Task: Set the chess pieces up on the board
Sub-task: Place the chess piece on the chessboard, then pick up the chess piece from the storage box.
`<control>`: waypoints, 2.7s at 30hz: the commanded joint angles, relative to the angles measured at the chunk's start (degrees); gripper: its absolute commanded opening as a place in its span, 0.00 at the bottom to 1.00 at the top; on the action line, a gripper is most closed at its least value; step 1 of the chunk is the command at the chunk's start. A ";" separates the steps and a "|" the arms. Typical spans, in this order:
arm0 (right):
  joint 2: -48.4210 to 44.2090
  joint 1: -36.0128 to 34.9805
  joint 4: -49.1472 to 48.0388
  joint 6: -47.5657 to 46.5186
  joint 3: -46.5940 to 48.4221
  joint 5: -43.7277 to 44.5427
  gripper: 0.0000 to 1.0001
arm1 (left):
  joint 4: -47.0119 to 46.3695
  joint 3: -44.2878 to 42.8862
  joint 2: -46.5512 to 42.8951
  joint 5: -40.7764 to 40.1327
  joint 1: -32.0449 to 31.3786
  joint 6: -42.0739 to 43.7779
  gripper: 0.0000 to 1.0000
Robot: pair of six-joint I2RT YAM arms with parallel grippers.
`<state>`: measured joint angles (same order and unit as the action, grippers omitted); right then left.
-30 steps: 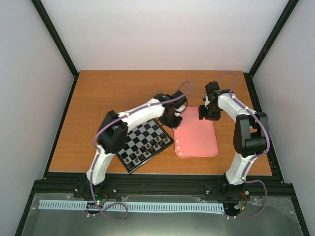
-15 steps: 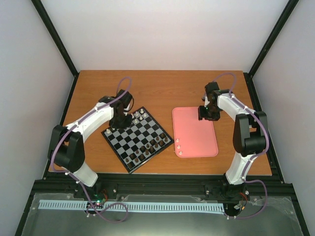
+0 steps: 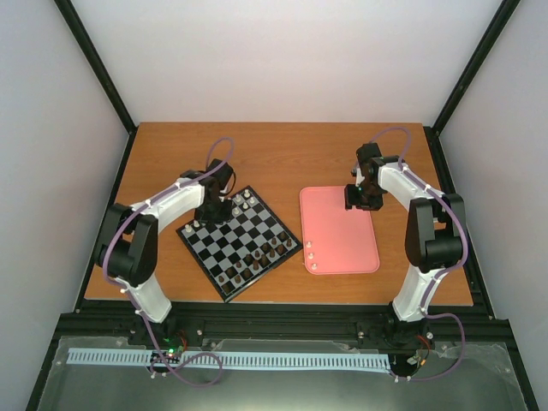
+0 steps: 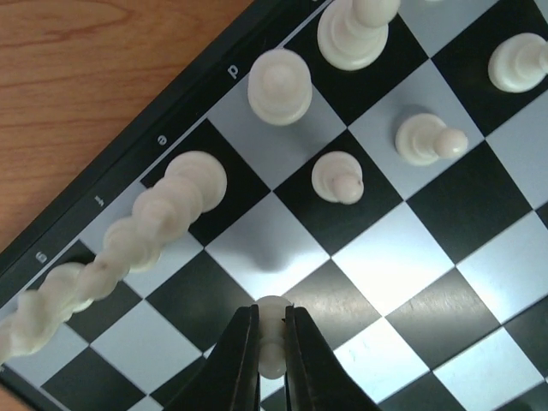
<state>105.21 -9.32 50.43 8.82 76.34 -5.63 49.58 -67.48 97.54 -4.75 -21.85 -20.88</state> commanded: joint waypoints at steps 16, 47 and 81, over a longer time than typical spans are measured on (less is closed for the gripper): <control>-0.79 0.45 1.23 -1.11 0.07 0.27 0.57 | -6.77 -0.92 5.25 -2.65 1.28 -1.12 0.01; 0.35 0.45 0.97 -0.97 0.15 0.12 0.57 | -5.10 2.44 3.26 -0.26 1.28 0.11 0.10; -4.64 -0.22 3.42 1.65 1.42 1.48 1.00 | 8.51 -8.74 -13.05 4.14 -7.77 2.36 1.00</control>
<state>103.20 -9.34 52.80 9.15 76.36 -5.32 55.90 -72.03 83.09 -2.44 -24.49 -19.70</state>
